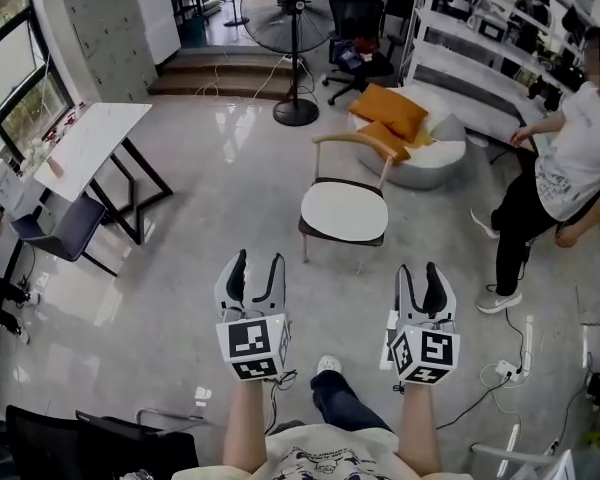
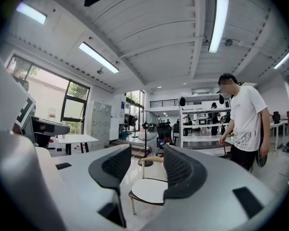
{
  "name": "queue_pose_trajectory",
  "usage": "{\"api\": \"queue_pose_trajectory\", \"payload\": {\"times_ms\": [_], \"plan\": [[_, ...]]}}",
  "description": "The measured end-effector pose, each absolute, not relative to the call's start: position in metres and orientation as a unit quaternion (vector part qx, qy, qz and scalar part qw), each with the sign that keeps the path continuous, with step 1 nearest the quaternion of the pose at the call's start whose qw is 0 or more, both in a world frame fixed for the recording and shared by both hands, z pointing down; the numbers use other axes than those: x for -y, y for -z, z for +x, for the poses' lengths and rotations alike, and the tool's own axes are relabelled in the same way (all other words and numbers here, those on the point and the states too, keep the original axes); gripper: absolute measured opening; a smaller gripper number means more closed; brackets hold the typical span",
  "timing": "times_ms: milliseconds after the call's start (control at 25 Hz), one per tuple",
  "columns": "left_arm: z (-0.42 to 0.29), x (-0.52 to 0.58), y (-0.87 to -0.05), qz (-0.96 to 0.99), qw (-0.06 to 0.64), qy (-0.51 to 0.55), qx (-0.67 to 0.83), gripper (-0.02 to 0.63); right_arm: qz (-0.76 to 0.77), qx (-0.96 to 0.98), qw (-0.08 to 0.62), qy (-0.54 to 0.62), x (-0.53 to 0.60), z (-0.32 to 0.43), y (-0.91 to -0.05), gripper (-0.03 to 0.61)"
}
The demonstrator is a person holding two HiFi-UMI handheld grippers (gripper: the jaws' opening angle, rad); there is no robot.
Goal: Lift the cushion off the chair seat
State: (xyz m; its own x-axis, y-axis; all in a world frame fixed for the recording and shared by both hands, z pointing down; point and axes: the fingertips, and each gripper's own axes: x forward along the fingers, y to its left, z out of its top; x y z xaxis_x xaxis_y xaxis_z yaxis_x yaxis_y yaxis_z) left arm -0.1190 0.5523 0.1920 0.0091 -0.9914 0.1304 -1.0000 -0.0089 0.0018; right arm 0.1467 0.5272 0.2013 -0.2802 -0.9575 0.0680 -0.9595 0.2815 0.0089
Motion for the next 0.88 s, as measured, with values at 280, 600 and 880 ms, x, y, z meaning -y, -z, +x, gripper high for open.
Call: {"api": "queue_pose_trajectory", "payload": {"times_ms": [280, 600, 880], "plan": [[-0.102, -0.456, -0.2, 0.702, 0.054, -0.05, 0.709, 0.233, 0.592, 0.805, 0.034, -0.021, -0.425, 0.164, -0.208, 0.21], [-0.1, -0.383, -0.212, 0.698, 0.072, -0.064, 0.71, 0.233, 0.593, 0.803, 0.045, -0.046, -0.348, 0.171, -0.224, 0.21], [-0.117, -0.315, -0.229, 0.697, 0.083, -0.073, 0.709, 0.233, 0.598, 0.797, 0.053, -0.06, -0.284, 0.159, -0.24, 0.21]]}}
